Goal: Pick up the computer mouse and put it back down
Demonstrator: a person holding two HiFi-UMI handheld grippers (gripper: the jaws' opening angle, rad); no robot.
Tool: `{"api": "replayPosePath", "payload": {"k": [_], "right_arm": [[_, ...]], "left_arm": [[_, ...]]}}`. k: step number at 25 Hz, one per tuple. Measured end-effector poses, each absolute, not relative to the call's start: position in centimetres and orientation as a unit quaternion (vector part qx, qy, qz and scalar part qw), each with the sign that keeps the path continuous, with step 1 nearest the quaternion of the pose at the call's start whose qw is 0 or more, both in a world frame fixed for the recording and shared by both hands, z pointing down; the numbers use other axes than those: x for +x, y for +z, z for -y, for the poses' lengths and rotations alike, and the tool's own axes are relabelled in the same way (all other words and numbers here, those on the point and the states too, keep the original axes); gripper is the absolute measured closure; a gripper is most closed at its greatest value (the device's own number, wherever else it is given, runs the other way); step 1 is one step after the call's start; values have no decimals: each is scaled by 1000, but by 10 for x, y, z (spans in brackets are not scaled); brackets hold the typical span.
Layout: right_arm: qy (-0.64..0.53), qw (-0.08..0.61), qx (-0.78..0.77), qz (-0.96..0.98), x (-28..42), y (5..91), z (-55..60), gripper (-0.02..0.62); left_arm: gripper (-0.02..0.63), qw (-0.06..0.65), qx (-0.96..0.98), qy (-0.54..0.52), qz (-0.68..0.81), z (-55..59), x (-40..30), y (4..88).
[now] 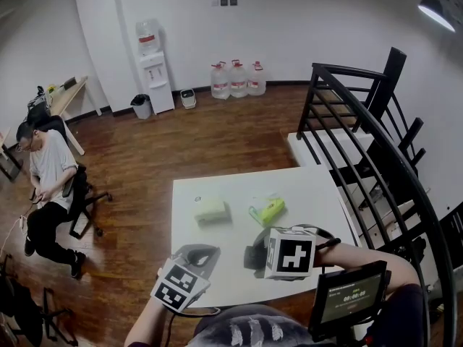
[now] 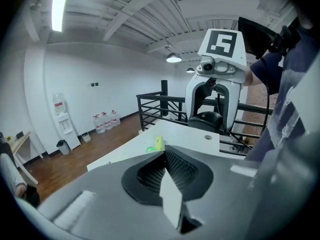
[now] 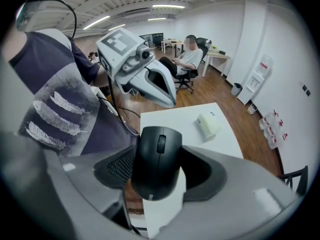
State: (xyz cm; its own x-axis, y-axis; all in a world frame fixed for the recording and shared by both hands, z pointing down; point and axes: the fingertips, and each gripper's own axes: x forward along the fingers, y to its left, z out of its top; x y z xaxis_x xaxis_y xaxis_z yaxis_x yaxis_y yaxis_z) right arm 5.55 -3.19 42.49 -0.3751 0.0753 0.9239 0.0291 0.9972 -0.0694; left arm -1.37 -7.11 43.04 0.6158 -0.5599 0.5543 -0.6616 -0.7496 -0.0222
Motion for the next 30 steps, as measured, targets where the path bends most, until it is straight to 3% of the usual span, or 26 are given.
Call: {"api": "replayPosePath", "payload": {"k": [8,30], "right_arm": [[18,560,-37,828,54,426,28,296],[22,527,53,848,73,382,53,297]], "left_arm": [[591,56,890,337,301,71,-11,424],[591,67,898,300,314,55,6,435]]}}
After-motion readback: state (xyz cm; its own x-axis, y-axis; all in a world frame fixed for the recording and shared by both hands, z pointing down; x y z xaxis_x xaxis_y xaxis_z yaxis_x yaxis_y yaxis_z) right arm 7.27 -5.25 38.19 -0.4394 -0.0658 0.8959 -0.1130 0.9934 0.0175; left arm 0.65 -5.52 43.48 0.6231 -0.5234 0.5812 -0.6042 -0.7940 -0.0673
